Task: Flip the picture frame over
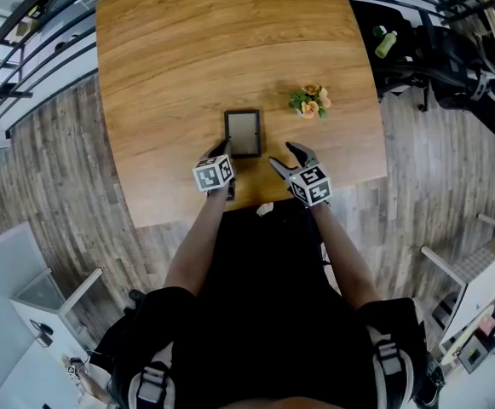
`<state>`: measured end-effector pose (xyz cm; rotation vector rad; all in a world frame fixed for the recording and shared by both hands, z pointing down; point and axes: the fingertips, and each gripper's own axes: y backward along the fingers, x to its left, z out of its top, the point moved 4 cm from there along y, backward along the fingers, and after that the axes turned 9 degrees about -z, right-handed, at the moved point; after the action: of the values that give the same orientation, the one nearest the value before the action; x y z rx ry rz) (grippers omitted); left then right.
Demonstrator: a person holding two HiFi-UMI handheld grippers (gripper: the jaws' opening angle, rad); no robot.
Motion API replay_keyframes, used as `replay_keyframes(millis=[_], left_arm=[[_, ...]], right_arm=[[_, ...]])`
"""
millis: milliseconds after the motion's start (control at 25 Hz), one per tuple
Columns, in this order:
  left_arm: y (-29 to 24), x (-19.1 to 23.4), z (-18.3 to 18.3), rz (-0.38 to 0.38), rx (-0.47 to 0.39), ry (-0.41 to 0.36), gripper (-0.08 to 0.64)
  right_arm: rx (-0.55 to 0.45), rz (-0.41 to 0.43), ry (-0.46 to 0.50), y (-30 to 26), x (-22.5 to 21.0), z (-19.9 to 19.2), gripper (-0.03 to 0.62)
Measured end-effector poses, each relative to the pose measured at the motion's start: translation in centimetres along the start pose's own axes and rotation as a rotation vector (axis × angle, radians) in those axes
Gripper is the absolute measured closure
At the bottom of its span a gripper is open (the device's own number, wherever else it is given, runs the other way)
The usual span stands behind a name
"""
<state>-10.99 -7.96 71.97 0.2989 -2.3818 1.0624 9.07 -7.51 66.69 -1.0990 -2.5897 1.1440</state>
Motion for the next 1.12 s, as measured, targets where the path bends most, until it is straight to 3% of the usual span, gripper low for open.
replay_keyframes(millis=[560, 960, 1120], left_arm=[[2.2, -1.4, 1.1, -0.048, -0.088, 0.016, 0.502], [3.6, -2.1, 1.3, -0.094, -0.122, -0.003, 0.502], [4.0, -2.1, 1.4, -0.108, -0.136, -0.012, 0.502]], right_arm=[[0.01, 0.085, -0.082, -1.6, 2.7, -0.8, 0.31], [0.001, 0.124, -0.112, -1.9, 4.0, -0.7, 0.353], [-0.006, 0.154, -0.171, -2.1, 4.6, -0.8, 0.359]])
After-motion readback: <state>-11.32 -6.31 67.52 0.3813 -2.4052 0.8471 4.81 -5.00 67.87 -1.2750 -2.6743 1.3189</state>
